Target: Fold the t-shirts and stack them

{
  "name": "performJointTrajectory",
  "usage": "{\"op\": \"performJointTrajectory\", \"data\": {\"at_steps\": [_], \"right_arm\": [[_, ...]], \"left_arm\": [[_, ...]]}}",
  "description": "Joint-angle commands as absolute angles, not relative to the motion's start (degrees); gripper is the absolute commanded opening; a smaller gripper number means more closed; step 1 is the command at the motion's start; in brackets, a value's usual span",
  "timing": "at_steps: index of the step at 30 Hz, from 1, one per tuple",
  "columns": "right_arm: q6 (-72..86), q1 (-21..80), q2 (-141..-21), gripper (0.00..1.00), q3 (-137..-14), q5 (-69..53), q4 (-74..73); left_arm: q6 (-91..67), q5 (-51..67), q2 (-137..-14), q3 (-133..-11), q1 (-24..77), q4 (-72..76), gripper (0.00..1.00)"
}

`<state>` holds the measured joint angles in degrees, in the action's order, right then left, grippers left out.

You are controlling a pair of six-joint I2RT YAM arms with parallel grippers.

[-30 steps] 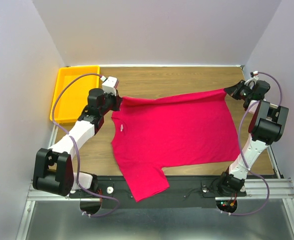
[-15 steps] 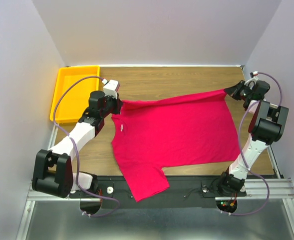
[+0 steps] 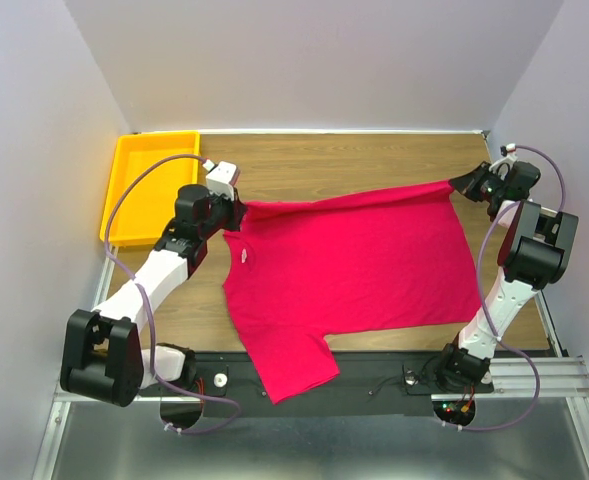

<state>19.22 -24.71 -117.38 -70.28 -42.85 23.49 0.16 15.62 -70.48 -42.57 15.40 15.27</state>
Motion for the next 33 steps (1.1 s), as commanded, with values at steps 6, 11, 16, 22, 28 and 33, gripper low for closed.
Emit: {"op": "performJointTrajectory", "data": {"at_steps": [6,11,16,22,28,33], "right_arm": [[17.2,-25.0,-115.6,0.06,-70.0,-41.8,23.6],[16.9,-25.1,-115.5,0.07,-70.0,-41.7,23.3],[16.0,-25.1,-115.2,0.08,-69.5,-41.4,22.7],[15.4,-25.2,-114.6,0.08,-68.8,-41.3,22.2],[14.9,-25.3,-114.2,0.09,-68.4,-41.0,22.1],[15.0,-25.8,-114.0,0.09,-68.2,-41.0,22.0]], "left_arm": [[0.7,17.4,-68.5,-41.3,16.0,16.2,0.00],[0.8,18.0,-68.4,-41.0,16.2,16.1,0.00],[0.9,18.3,-68.3,-40.4,16.2,16.1,0.00],[1.1,18.3,-68.5,-40.3,16.5,15.8,0.00],[1.3,17.9,-69.0,-40.1,16.7,15.8,0.00],[1.3,17.8,-69.0,-40.0,16.8,15.7,0.00]]}}
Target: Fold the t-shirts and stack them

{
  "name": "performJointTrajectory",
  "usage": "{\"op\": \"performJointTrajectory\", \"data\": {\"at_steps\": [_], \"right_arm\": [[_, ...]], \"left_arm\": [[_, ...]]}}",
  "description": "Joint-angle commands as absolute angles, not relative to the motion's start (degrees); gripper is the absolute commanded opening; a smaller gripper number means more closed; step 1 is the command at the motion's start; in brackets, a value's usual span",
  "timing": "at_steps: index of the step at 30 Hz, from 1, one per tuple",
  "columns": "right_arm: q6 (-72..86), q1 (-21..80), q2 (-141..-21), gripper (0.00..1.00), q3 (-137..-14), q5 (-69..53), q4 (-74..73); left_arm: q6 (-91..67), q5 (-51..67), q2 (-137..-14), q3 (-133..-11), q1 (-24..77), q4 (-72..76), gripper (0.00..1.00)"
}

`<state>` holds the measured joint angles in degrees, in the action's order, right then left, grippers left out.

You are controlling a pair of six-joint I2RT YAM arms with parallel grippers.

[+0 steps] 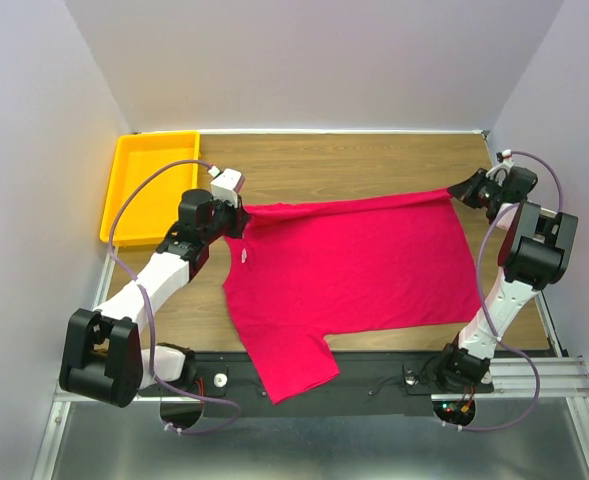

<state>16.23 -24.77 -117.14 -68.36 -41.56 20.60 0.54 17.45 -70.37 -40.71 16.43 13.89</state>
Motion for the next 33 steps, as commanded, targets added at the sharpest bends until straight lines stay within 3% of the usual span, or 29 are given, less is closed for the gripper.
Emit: {"op": "performJointTrajectory", "data": {"at_steps": [1,21,26,33], "right_arm": [[15.0,-25.8,-113.7,0.09,-68.1,-41.0,22.0],[13.3,-26.6,-111.4,0.15,-65.2,-43.0,22.1],[12.4,-27.3,-110.0,0.30,-64.3,-43.3,21.3],[13.4,-27.8,-109.2,0.34,-65.2,-46.2,20.7]], "left_arm": [[1.4,17.4,-68.9,-40.0,16.8,15.7,0.00],[1.6,16.7,-67.6,-39.4,16.9,15.9,0.00],[1.8,17.0,-67.7,-39.4,17.0,15.9,0.00],[1.8,17.6,-67.5,-39.4,17.1,15.9,0.00]]}}
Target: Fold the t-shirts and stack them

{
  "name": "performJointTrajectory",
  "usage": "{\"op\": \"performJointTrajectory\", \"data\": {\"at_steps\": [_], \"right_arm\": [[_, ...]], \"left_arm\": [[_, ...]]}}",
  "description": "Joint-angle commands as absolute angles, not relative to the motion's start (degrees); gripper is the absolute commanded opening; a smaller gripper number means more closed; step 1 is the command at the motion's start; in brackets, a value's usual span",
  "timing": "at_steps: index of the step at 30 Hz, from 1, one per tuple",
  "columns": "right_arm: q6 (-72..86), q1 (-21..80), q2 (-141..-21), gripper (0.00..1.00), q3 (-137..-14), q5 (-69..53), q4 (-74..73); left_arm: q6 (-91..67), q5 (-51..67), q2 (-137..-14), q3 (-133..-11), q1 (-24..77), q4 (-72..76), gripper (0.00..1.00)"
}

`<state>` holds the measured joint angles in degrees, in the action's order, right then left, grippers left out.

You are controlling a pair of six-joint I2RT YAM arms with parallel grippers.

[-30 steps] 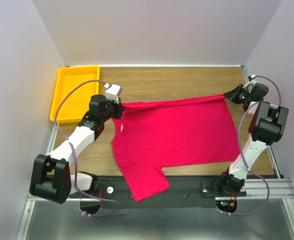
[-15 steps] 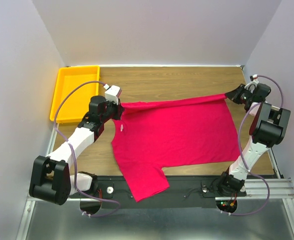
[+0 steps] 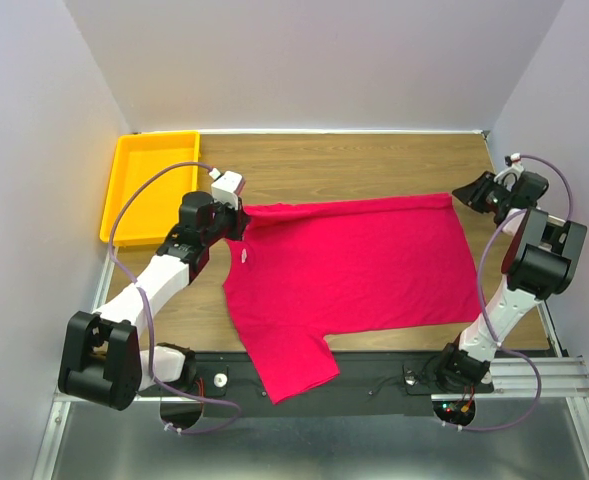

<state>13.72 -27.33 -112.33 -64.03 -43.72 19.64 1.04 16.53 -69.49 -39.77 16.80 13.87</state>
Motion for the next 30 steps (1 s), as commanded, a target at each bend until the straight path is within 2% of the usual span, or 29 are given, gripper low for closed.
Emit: {"op": "performJointTrajectory", "data": {"at_steps": [1,16,23,30], "right_arm": [[13.7,-27.8,-109.5,0.35,-66.4,-46.8,19.9],[13.1,-25.0,-119.8,0.25,-78.8,-43.2,7.1],[8.8,-25.0,-120.1,0.22,-78.8,-44.6,2.6],[2.6,-25.0,-115.2,0.19,-74.2,-45.4,0.1]], "left_arm": [[1.8,17.6,-67.6,-39.5,17.1,15.9,0.00],[1.8,17.8,-68.3,-39.3,17.3,16.1,0.00],[1.8,17.8,-68.6,-39.5,17.4,16.1,0.00],[1.9,17.6,-68.2,-39.3,17.4,16.1,0.00]]}}
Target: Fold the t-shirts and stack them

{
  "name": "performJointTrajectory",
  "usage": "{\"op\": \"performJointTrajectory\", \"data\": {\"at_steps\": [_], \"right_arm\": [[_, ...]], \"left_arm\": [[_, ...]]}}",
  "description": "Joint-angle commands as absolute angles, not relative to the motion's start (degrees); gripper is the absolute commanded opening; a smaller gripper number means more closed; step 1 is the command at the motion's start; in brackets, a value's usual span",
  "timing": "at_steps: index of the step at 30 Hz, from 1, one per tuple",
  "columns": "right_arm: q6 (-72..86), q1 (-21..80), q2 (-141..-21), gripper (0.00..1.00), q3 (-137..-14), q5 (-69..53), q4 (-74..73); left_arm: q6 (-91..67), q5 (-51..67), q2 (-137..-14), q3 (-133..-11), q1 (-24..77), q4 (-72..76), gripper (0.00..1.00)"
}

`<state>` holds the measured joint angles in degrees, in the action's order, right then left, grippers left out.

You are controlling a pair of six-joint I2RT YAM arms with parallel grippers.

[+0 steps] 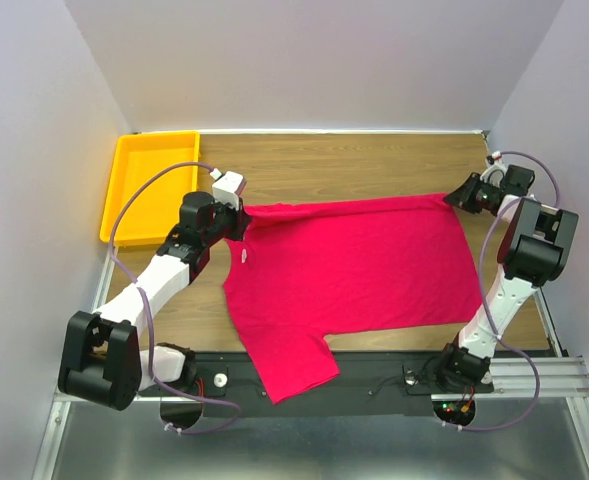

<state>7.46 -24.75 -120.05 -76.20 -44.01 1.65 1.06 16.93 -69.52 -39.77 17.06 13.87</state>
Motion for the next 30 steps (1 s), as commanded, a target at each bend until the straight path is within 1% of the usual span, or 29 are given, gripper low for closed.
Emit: {"op": "performJointTrajectory", "data": {"at_steps": [1,6,9,15,16,20,25,26,30], "right_arm": [[2.1,-25.2,-114.6,0.18,-73.7,-45.5,0.2],[-1.6,-26.0,-112.9,0.17,-72.3,-44.7,-5.1],[-3.8,-26.5,-110.5,0.18,-70.8,-43.4,-5.8],[-4.7,-27.4,-105.4,0.28,-69.6,-44.3,-5.9],[-4.5,-27.4,-105.2,0.32,-69.7,-44.3,-6.0],[-0.3,-27.4,-106.4,0.39,-70.9,-43.4,-6.2],[6.7,-27.4,-109.4,0.44,-72.2,-41.6,-7.4],[8.2,-27.3,-110.4,0.46,-72.7,-41.4,-8.3],[11.2,-27.0,-111.2,0.48,-73.1,-38.3,-9.2]], "left_arm": [[1.9,17.7,-68.2,-39.3,17.4,16.1,0.00],[1.9,17.8,-68.0,-39.3,17.5,16.0,0.00],[1.8,17.8,-67.8,-39.3,17.5,16.1,0.00],[2.0,17.8,-67.9,-39.4,17.5,16.1,0.00],[2.0,17.8,-67.8,-39.4,17.5,16.0,0.00],[2.0,17.8,-67.4,-39.3,17.6,16.1,0.00],[1.9,17.8,-67.2,-39.3,17.6,16.1,0.00],[1.9,17.8,-67.3,-39.3,17.6,16.1,0.00],[1.9,17.8,-67.3,-39.4,17.6,16.1,0.00]]}}
